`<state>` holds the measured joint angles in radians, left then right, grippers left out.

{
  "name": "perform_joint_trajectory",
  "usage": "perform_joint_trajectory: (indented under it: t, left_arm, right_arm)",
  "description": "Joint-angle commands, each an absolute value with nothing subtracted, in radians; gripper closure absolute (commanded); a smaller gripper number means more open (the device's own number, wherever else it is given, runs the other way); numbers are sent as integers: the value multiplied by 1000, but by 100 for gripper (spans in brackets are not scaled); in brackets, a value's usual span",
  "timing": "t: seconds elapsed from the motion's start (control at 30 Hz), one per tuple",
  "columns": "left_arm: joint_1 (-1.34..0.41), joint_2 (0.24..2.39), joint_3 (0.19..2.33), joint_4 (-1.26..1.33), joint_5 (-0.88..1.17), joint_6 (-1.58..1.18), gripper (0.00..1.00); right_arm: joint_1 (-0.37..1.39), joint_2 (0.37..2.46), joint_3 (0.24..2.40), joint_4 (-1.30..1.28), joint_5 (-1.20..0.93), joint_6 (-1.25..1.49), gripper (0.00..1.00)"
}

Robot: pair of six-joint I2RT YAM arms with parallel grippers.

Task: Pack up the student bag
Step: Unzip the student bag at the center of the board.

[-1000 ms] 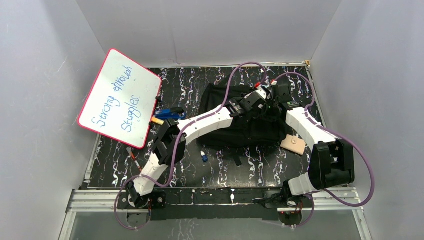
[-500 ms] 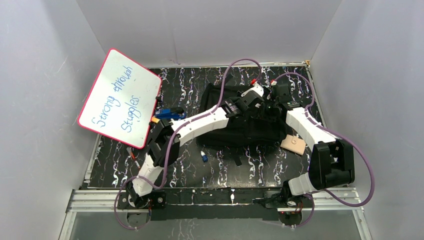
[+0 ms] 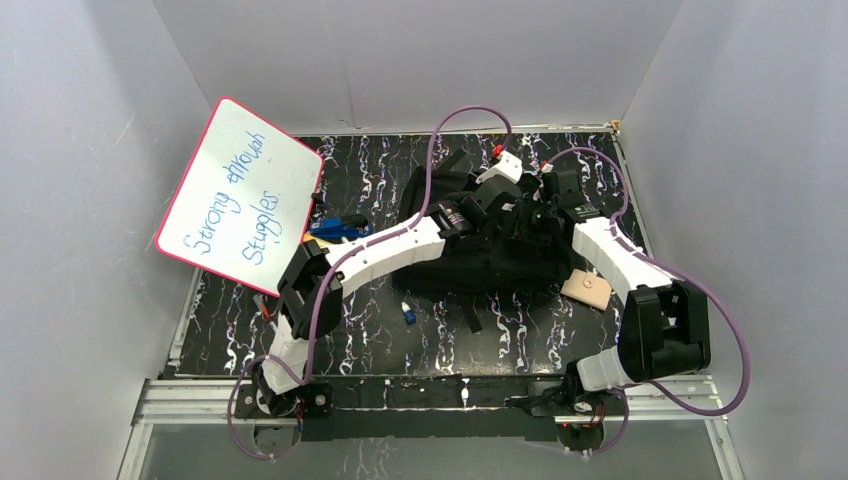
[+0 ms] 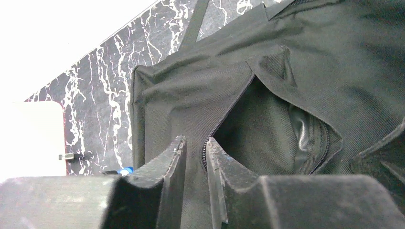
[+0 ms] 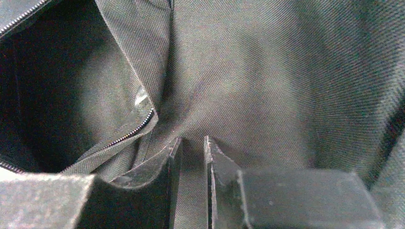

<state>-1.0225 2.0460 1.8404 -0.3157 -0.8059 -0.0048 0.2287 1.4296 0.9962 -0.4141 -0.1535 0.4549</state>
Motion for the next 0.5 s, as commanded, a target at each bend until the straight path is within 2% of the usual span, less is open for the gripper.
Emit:
perform_joint_trajectory:
  t: [0.0, 0.27, 0.47]
  left_arm:
    - [-1019, 1969, 1866, -268, -898, -5, 77]
    - [-1020, 1977, 1926, -266, -895, 35, 73]
    - [-1020, 1925, 1928, -268, -857, 22, 70]
  right_arm:
    - [225, 1381, 990, -376, -173, 462, 68]
    - [224, 1338, 989, -350, -181, 466, 68]
    - [224, 1268, 982, -321, -149, 471, 64]
